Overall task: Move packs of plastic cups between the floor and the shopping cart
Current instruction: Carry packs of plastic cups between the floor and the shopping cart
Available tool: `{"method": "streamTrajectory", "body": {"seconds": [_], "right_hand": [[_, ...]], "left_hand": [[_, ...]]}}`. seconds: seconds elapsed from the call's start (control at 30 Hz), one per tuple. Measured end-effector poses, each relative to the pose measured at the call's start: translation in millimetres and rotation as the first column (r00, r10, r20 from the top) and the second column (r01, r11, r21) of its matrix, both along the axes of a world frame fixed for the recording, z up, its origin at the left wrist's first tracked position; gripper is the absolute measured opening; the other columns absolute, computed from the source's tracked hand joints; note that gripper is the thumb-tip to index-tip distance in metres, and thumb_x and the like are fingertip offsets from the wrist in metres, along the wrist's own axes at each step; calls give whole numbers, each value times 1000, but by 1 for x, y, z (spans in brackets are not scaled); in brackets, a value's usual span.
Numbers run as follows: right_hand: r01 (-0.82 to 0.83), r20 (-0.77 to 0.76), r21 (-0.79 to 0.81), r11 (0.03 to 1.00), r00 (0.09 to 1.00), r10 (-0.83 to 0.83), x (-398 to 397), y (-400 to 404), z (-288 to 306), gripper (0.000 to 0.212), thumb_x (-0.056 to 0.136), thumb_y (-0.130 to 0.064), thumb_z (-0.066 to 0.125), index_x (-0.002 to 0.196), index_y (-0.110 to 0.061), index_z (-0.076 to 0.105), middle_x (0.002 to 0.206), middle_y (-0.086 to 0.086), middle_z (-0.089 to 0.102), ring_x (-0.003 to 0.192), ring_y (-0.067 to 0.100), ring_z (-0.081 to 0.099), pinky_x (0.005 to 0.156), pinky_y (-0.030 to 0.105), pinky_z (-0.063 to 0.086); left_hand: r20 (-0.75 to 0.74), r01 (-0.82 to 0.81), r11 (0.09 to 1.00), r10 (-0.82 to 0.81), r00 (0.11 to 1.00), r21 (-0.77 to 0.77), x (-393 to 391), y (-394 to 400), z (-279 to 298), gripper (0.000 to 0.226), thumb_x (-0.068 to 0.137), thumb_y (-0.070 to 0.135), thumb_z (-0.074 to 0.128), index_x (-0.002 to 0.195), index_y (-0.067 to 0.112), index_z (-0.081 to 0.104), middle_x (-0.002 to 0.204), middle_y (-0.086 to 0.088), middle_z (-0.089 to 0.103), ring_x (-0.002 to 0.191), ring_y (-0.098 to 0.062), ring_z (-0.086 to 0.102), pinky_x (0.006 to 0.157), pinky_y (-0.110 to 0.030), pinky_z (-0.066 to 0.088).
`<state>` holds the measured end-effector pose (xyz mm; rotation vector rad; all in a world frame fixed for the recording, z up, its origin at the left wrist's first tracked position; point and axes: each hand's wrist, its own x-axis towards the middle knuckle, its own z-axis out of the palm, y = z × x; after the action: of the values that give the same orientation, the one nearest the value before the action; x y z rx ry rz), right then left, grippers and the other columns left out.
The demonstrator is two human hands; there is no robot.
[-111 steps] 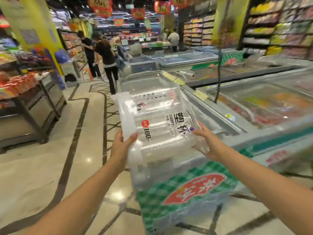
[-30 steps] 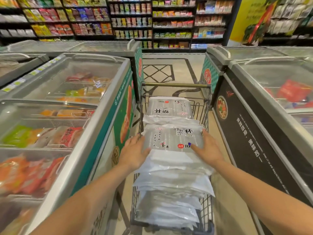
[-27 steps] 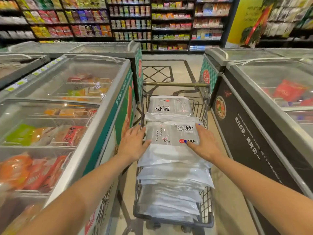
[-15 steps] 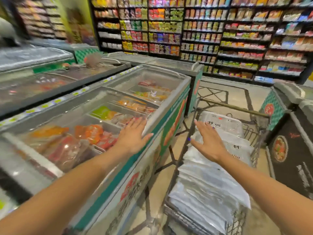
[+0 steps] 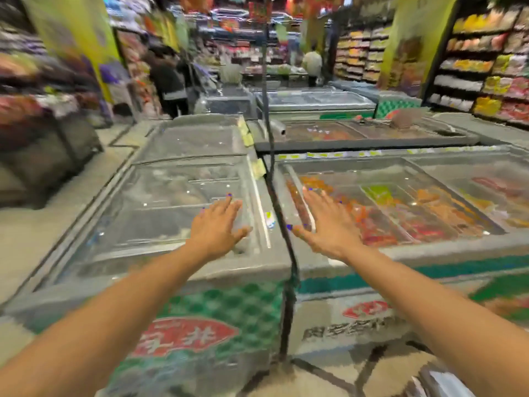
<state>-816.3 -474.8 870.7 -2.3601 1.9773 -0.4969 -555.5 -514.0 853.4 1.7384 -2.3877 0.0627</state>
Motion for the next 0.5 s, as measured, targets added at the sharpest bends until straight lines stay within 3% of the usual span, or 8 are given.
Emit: {"method": "streamTrajectory", "body": {"seconds": [0.1, 0.23, 0.37, 0.5], "right_hand": [[-219, 32, 17, 976, 975, 219, 108, -5, -8, 98, 76, -82, 28, 156, -30, 7, 164, -7, 9, 151, 21, 7, 121, 49, 10], [-473, 36, 65, 879, 881, 471, 259, 12, -18, 95, 79, -81, 31, 156, -32, 6, 164, -8, 8, 151, 18, 6, 122, 47, 7], [-704, 40, 88, 705, 710, 704, 409, 49, -18, 92, 81, -78, 33, 156, -31, 9, 164, -6, 11, 151, 17, 7, 122, 45, 8], [-856, 78, 93, 508, 515, 854, 541, 102, -16, 94, 77, -79, 31, 156, -30, 16, 163, -6, 17, 149, 16, 14, 121, 42, 15]], "left_hand": [[19, -248, 968, 247, 969, 28, 113, 61, 1, 79, 91, 67, 37, 154, 26, 15, 162, -3, 13, 146, -27, 19, 116, -46, 23], [49, -540, 841, 539, 841, 35, 259, 158, 1, 83, 88, 73, 34, 154, 28, 14, 162, -3, 11, 146, -28, 18, 118, -46, 18], [31, -742, 670, 742, 670, 4, 384, 264, 5, 86, 84, 78, 32, 153, 29, 19, 161, -1, 19, 144, -27, 24, 117, -46, 24], [56, -827, 562, 826, 560, -21, 470, 362, 11, 99, 71, 89, 17, 149, 31, 30, 156, 2, 33, 139, -23, 36, 113, -44, 32]]}}
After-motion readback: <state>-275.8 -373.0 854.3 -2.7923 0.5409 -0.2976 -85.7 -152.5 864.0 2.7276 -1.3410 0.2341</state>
